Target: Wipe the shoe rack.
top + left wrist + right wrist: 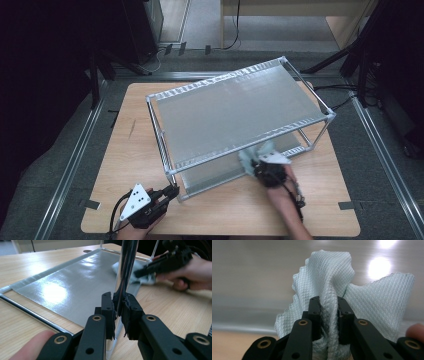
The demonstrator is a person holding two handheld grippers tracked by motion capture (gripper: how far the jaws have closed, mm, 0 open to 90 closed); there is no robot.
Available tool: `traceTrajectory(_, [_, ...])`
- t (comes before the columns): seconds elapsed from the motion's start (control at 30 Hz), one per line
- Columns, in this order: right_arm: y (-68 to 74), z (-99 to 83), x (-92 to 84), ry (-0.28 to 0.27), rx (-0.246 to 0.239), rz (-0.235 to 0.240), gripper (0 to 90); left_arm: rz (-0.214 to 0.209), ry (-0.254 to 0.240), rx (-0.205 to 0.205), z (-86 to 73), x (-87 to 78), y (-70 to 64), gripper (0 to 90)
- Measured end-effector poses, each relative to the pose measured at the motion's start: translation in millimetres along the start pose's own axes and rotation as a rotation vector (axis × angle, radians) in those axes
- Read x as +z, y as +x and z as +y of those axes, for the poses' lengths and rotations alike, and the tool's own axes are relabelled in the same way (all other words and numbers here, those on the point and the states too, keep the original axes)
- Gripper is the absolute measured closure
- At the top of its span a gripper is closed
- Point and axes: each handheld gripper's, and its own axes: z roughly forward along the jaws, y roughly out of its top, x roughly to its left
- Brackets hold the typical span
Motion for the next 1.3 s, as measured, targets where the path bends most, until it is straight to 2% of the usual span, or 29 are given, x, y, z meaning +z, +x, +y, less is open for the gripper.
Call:
traceTrajectory(0.03, [35.7, 0.5, 2.0, 0.0, -0.058, 0.039, 77.5, 0.001, -0.003, -0.005, -0.4, 0.7, -2.6, 81.1])
traceTrajectory(0.07, [53.6, 0.7, 3.1, -0.002, -0.084, 0.065, 77.6, -0.004, -0.001, -0.002, -0.4, 1.2, -4.2, 81.1])
traceTrajectory(0.1, [71.1, 1.0, 3.7, 0.0, -0.1, 0.105, 77.5, -0.006, 0.0, 0.001, -0.3, 1.9, -6.0, 81.2])
traceTrajectory(0.13, [71.1, 1.0, 3.7, 0.0, -0.1, 0.105, 77.5, -0.006, 0.0, 0.001, -0.3, 1.9, -6.0, 81.2])
traceTrajectory(0.23, [123.9, -0.3, 4.6, -0.005, -0.176, 0.213, 77.5, 0.0, -0.002, 0.012, -0.1, 4.1, -10.6, 81.2])
traceTrajectory(0.27, [142.9, -0.2, 4.1, -0.007, -0.234, 0.247, 77.5, -0.001, -0.002, 0.01, -0.4, 3.8, -10.4, 81.3])
traceTrajectory(0.3, [147.0, 0.5, 4.4, -0.003, -0.25, 0.258, 77.5, -0.001, -0.001, 0.013, -0.6, 3.5, -10.3, 81.3])
traceTrajectory(0.37, [145.6, 1.3, 5.4, 0.0, -0.244, 0.27, 77.4, 0.003, -0.002, 0.014, -0.7, 3.5, -11.0, 81.4])
traceTrajectory(0.4, [139.4, 1.8, 6.7, 0.005, -0.227, 0.297, 77.4, 0.01, -0.003, 0.018, -1.0, 3.5, -11.7, 81.4])
traceTrajectory(0.43, [131.5, 1.9, 7.7, -0.001, -0.217, 0.298, 77.5, 0.012, -0.003, 0.021, -1.1, 3.6, -12.1, 81.5])
traceTrajectory(0.47, [113.1, 2.1, 7.9, -0.005, -0.222, 0.238, 77.5, 0.01, -0.003, 0.018, -1.3, 3.4, -11.9, 81.5])
traceTrajectory(0.5, [101.8, 2.2, 7.8, -0.002, -0.213, 0.213, 77.5, 0.01, -0.003, 0.018, -1.3, 3.4, -11.9, 81.5])
traceTrajectory(0.53, [101.8, 2.2, 7.8, -0.002, -0.213, 0.213, 77.5, 0.01, -0.004, 0.018, -1.4, 3.4, -11.7, 81.5])
traceTrajectory(0.57, [89.7, 2.3, 7.5, -0.002, -0.191, 0.185, 77.5, 0.01, -0.005, 0.017, -1.6, 3.5, -11.8, 81.5])
traceTrajectory(0.6, [59.4, 2.1, 6.8, -0.002, -0.14, 0.132, 77.5, 0.01, -0.006, 0.017, -1.7, 3.6, -11.8, 81.5])
traceTrajectory(0.63, [49.0, 2.1, 6.4, -0.002, -0.126, 0.111, 77.5, 0.01, -0.006, 0.017, -1.8, 3.6, -11.8, 81.5])
traceTrajectory(0.73, [7.7, 1.8, 4.1, 0.002, -0.077, 0.003, 77.4, 0.01, -0.005, 0.02, -1.6, 3.7, -11.7, 81.6])
traceTrajectory(0.77, [7.7, 1.8, 4.1, 0.002, -0.077, 0.003, 77.4, 0.011, -0.005, 0.018, -1.6, 3.8, -11.6, 81.6])
traceTrajectory(0.8, [-24.3, 0.6, 1.1, 0.005, -0.048, -0.096, 77.4, 0.01, -0.006, 0.018, -1.8, 3.9, -11.4, 81.6])
traceTrajectory(0.83, [-38.9, -1.0, -0.9, 0.002, -0.028, -0.134, 77.4, 0.01, -0.006, 0.018, -1.8, 3.9, -11.4, 81.6])
traceTrajectory(0.9, [-62.9, -4.5, -5.2, -0.013, 0.036, -0.166, 77.1, 0.008, -0.007, 0.015, -2.0, 3.9, -11.3, 81.5])
traceTrajectory(0.93, [-62.9, -4.5, -5.2, -0.013, 0.036, -0.166, 77.1, 0.008, -0.007, 0.015, -2.0, 3.9, -11.3, 81.5])
traceTrajectory(0.97, [-83.4, -7.9, -9.8, -0.028, 0.08, -0.222, 76.8, 0.007, -0.009, 0.013, -2.1, 4.0, -11.1, 81.5])
traceTrajectory(1.0, [-90.8, -9.4, -11.7, -0.034, 0.092, -0.247, 76.7, 0.007, -0.009, 0.012, -2.2, 4.2, -11.1, 81.5])
traceTrajectory(1.03, [-90.8, -9.4, -11.7, -0.034, 0.092, -0.247, 76.7, 0.007, -0.009, 0.012, -2.2, 4.2, -11.1, 81.5])
traceTrajectory(1.13, [-102.8, -11.8, -15.2, -0.04, 0.128, -0.27, 76.8, 0.009, -0.011, 0.01, -2.3, 4.7, -11.2, 81.5])
traceTrajectory(1.23, [-97.5, -11.3, -14.0, -0.035, 0.125, -0.283, 77.4, 0.014, -0.009, 0.012, -2.2, 4.7, -11.7, 81.5])
traceTrajectory(1.27, [-85.9, -10.2, -12.0, -0.03, 0.108, -0.278, 77.5, 0.015, -0.009, 0.012, -2.1, 4.7, -11.8, 81.5])
traceTrajectory(1.3, [-80.6, -9.6, -11.4, -0.027, 0.102, -0.263, 77.5, 0.016, -0.009, 0.012, -2.1, 4.9, -12.0, 81.5])
